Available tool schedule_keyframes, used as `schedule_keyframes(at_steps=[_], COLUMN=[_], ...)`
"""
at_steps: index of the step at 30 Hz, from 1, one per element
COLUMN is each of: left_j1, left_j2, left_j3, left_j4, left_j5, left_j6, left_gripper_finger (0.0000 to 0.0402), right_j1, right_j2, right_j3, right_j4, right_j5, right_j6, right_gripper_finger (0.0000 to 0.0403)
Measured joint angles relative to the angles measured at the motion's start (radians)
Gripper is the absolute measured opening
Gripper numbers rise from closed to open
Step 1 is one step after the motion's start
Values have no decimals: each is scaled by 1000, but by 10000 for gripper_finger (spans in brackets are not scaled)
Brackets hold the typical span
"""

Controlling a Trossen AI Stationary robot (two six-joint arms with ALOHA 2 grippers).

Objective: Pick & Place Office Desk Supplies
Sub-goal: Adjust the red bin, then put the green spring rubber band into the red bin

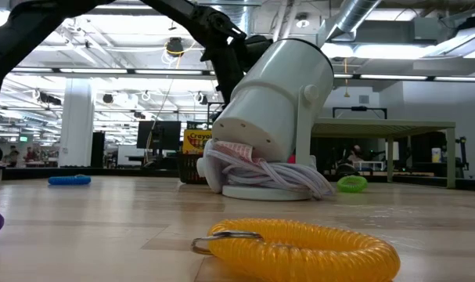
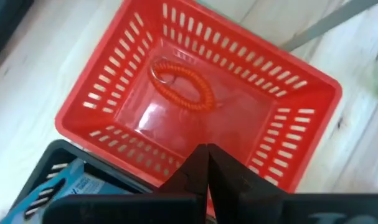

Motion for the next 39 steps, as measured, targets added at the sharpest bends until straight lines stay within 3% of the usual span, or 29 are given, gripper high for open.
schedule_keyframes(at_steps=[12, 27, 39], left_j1=[-22, -49, -56], left_j2=[15, 33, -5], left_j3=[-14, -15, -13], left_j4=[12, -98, -61], left_j5=[-9, -25, -26], left_j6=[-1, 20, -23], left_gripper_finger=[0, 0, 0], right_j1=[29, 52, 52], right_j2=[0, 0, 2], right_j3=[0, 0, 0], right_j4=[1, 3, 1], right_j5=[8, 41, 54], right_j6=[0, 0, 0], right_gripper_finger=[220, 220, 220])
